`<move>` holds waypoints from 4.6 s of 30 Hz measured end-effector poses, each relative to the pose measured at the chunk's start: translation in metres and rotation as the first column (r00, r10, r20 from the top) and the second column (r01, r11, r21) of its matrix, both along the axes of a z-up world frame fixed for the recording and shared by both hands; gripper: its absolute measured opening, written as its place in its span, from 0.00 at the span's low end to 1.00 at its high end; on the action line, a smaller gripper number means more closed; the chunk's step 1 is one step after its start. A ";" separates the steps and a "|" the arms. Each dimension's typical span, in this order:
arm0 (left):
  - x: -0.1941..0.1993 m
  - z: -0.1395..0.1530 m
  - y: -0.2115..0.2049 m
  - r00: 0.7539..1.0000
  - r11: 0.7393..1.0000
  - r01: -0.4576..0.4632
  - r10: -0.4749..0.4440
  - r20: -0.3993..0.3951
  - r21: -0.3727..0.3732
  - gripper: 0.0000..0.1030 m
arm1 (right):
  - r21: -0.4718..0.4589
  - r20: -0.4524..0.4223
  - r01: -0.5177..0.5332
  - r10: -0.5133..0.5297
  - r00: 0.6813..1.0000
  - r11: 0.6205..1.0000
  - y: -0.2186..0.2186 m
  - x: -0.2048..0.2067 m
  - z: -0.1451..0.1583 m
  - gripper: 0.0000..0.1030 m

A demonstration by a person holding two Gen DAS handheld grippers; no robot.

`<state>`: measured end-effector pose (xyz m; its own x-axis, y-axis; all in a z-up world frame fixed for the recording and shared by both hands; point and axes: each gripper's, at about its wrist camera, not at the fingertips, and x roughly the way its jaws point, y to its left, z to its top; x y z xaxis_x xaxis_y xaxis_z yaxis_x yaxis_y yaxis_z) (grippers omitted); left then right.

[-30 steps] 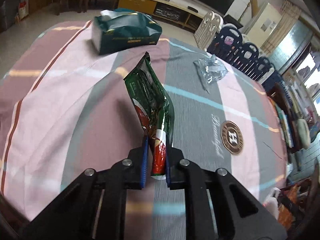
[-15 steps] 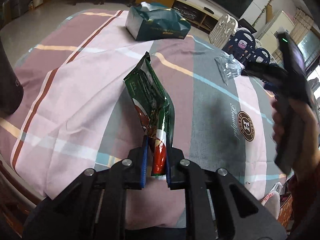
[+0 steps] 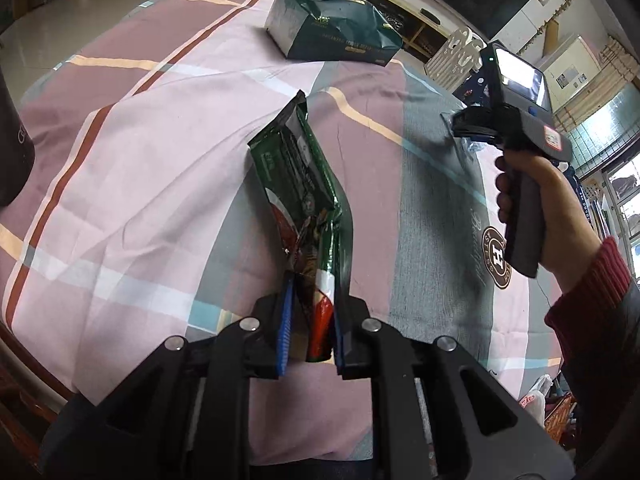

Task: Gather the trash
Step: 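Grasp the clear plastic wrapper with the right gripper while the left holds the snack bag, then carry the snack bag and clear wrapper over the wastebasket and release both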

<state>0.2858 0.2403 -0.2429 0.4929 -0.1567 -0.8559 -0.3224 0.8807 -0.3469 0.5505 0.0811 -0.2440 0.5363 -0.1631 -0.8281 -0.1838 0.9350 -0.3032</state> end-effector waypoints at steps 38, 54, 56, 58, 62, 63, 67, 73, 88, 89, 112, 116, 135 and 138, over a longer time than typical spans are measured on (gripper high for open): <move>-0.006 0.006 0.014 0.997 0.996 -0.064 0.067 0.047 -0.055 0.53 | 0.114 -0.144 -0.228 0.244 0.959 0.967 -0.049 -0.224 0.030 0.68; 0.019 -0.004 0.000 0.999 0.977 0.014 -0.003 0.054 -0.214 0.76 | 0.359 -0.187 -0.085 0.161 0.969 0.929 -0.073 -0.214 0.019 0.51; 0.023 -0.008 -0.002 0.999 0.975 0.016 -0.008 0.036 -0.223 0.76 | 0.340 -0.144 -0.096 0.152 0.978 0.935 -0.072 -0.219 0.027 0.71; 0.025 -0.012 -0.004 1.000 0.975 0.015 -0.011 0.017 -0.224 0.75 | 0.318 -0.113 -0.116 0.160 0.981 0.941 -0.070 -0.223 0.031 0.78; 0.027 -0.009 -0.011 1.000 0.986 0.028 -0.027 0.010 -0.167 0.73 | 0.257 -0.147 -0.117 0.158 0.976 0.959 -0.068 -0.213 0.017 0.79; 0.027 -0.008 -0.013 0.999 0.988 0.033 -0.032 0.009 -0.150 0.72 | 0.250 -0.161 -0.112 0.156 0.975 0.962 -0.067 -0.212 0.012 0.79; 0.029 -0.005 -0.017 0.999 0.995 0.048 -0.048 -0.006 -0.090 0.60 | 0.235 -0.194 -0.102 0.149 0.970 0.967 -0.064 -0.211 -0.001 0.79; 0.030 -0.010 -0.013 0.998 0.998 0.046 -0.048 -0.050 -0.036 0.47 | 0.257 -0.185 -0.083 0.134 0.974 0.963 -0.061 -0.213 -0.002 0.72; 0.011 0.030 -0.019 0.994 0.987 0.045 -0.060 0.096 0.152 0.15 | 0.365 -0.095 -0.002 0.039 0.995 0.931 -0.087 -0.238 0.033 0.16; 0.008 0.035 -0.019 0.991 0.988 0.047 -0.064 0.113 0.150 0.15 | 0.370 -0.082 0.006 0.026 0.996 0.929 -0.091 -0.241 0.039 0.16; -0.122 0.176 -0.199 0.833 0.894 0.355 -0.435 0.340 0.274 0.15 | 0.415 0.175 0.126 -0.215 0.961 0.901 -0.265 -0.384 0.165 0.16; -0.147 0.175 -0.253 0.773 0.828 0.494 -0.557 0.302 0.265 0.15 | 0.412 0.218 0.144 -0.251 0.943 0.900 -0.297 -0.420 0.181 0.16; -0.193 0.094 -0.389 0.596 0.582 0.776 -0.803 0.023 0.244 0.18 | 0.490 0.142 0.227 -0.334 0.932 0.842 -0.376 -0.500 0.150 0.16; -0.194 0.086 -0.391 0.576 0.560 0.795 -0.818 0.001 0.234 0.21 | 0.489 0.126 0.228 -0.326 0.937 0.842 -0.374 -0.497 0.145 0.16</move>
<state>0.0913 -0.1507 -0.1571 0.3238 -0.3763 -0.8681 0.5812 0.8031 -0.1313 0.0536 -0.2932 -0.0991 0.6851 0.0436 -0.7271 0.1210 0.9775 0.1726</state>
